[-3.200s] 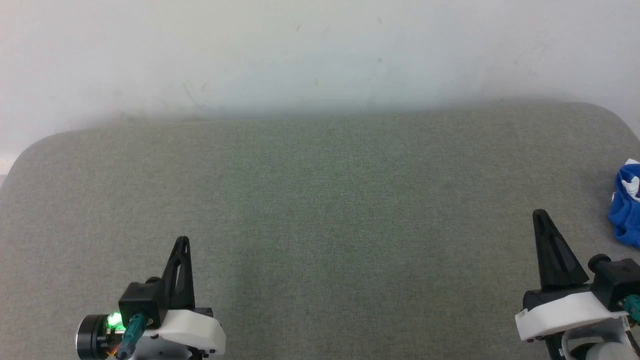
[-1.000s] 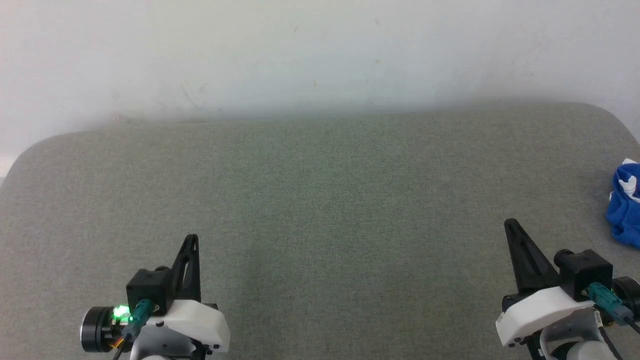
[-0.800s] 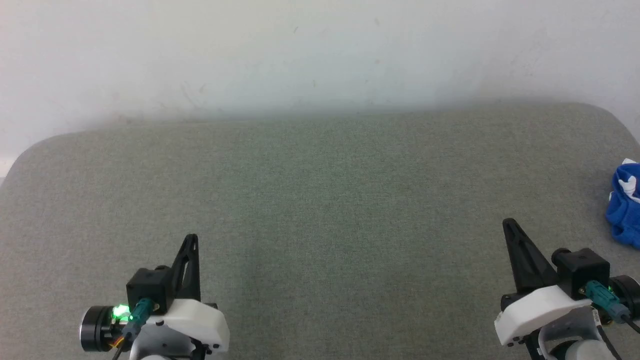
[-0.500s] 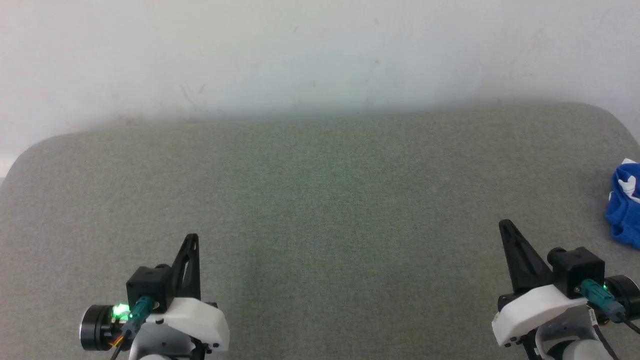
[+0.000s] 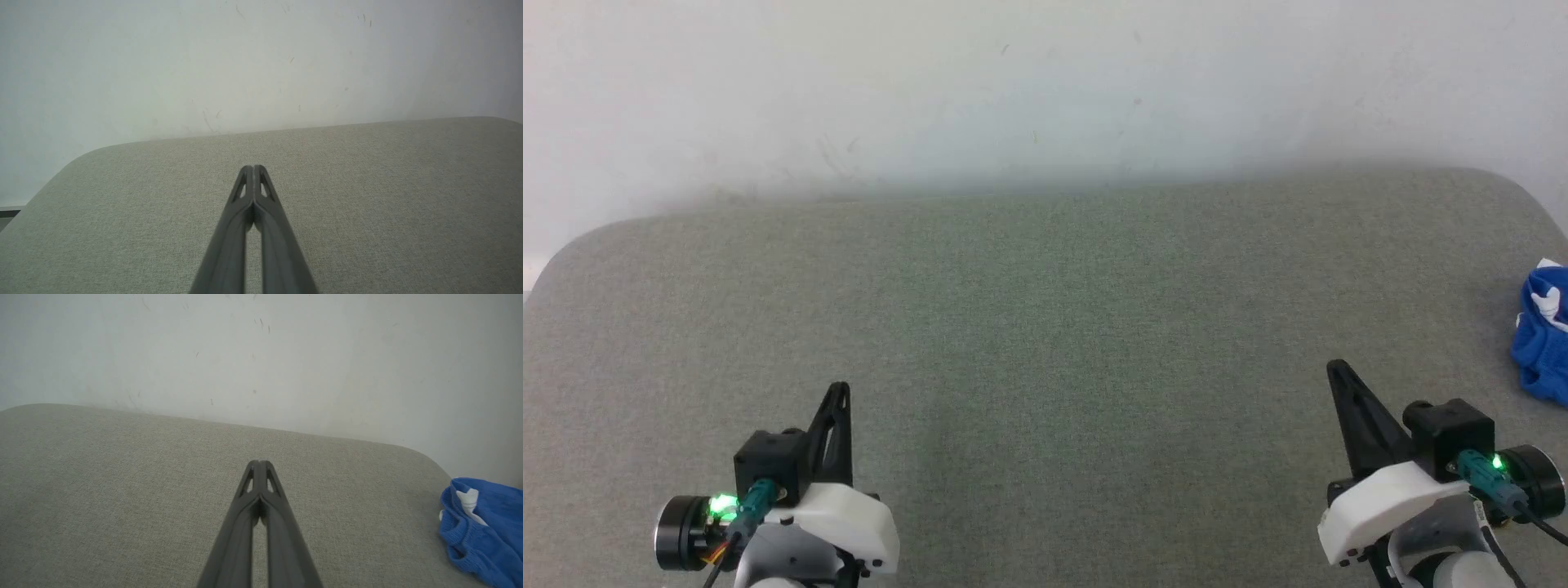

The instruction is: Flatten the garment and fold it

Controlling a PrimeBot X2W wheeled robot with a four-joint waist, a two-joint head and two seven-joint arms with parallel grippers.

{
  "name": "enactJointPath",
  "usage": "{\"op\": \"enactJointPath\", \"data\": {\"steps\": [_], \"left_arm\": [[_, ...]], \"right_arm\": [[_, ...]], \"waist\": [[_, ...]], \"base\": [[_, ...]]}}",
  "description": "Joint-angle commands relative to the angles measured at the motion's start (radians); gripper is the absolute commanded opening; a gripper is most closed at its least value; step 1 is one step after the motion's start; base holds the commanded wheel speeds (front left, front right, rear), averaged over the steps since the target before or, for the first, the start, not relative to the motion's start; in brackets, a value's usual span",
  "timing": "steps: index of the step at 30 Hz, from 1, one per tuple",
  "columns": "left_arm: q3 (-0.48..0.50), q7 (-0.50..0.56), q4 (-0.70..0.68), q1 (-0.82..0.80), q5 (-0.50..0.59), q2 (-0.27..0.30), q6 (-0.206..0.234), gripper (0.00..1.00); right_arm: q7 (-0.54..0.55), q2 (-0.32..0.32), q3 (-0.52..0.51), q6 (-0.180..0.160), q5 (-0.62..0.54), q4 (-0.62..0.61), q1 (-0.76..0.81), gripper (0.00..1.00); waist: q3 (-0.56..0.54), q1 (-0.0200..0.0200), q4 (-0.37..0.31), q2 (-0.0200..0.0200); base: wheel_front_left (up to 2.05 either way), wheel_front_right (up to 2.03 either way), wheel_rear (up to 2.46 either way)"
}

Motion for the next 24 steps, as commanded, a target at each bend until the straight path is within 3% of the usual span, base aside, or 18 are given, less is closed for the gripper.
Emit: {"op": "enactJointPath", "data": {"steps": [1, 24], "left_arm": [[0.005, 0.005, -0.008, -0.017, 0.007, -0.006, -0.008, 0.0], [0.005, 0.005, -0.008, -0.017, 0.007, -0.006, -0.008, 0.0]], "right_arm": [[0.006, 0.005, 0.001, -0.002, -0.008, -0.007, -0.013, 0.0], [0.006, 0.005, 0.001, -0.002, -0.008, -0.007, -0.013, 0.0]], "waist": [[0.0, 0.0, 0.0, 0.0], [0.0, 0.0, 0.0, 0.0]], "base": [[0.0, 0.0, 0.0], [0.0, 0.0, 0.0]]}}
